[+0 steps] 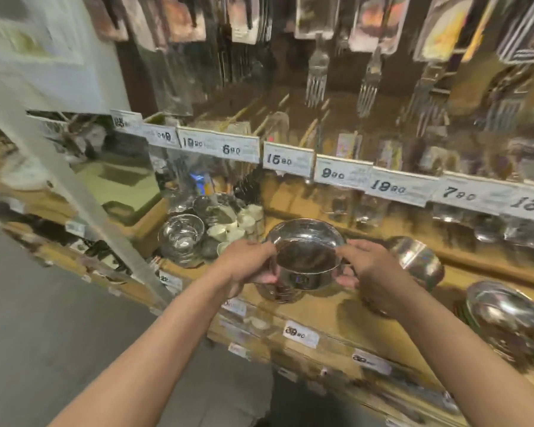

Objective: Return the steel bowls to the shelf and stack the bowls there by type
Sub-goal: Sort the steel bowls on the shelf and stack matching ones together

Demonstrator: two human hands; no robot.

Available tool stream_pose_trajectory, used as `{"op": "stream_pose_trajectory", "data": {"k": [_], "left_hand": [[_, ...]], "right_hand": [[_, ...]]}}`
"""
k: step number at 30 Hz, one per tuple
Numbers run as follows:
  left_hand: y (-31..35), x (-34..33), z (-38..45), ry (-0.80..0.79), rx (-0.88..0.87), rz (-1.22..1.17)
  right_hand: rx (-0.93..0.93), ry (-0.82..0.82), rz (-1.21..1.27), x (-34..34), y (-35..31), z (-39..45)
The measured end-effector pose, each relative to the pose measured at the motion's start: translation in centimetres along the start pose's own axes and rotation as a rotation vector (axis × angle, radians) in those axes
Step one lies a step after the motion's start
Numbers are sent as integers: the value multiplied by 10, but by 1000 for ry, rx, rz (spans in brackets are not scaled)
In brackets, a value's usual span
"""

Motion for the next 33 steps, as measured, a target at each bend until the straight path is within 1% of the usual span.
{"op": "stream_pose_trajectory", "data": {"k": [2, 4, 9, 13, 16, 19, 24, 27, 33], "left_hand": [[-1, 11, 15, -12, 25, 2], [-1, 20, 29, 2, 35, 2], [-8, 33, 49, 54, 15, 116], [-24, 32, 62, 51, -10, 178], [-36, 27, 71, 106, -34, 233], [-44, 22, 76, 143, -50, 225], [-50, 16, 74, 147, -66, 245], [-51, 14, 74, 121, -79, 219], [-55, 10, 77, 137, -77, 185]], "right_hand": [[24, 17, -80, -11, 1, 10], [30, 62, -88, -21, 3, 23], [58, 33, -144, -42, 14, 53], [83, 54, -202, -40, 31, 74], [91, 45, -294, -36, 46, 87], [113, 80, -360, -32, 52, 95], [147, 75, -311, -32, 55, 95], [152, 37, -290, -31, 57, 94], [61, -33, -199, -33, 68, 88]]}}
Point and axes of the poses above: each hand's wrist, its own z-axis towards the middle knuckle, its own x-axis out of the back of the hand, y = z × x, the point moved 6 cm from there along z, towards the middle knuckle, and after that the axes turned 15 degrees about z, right-handed, at the moved point
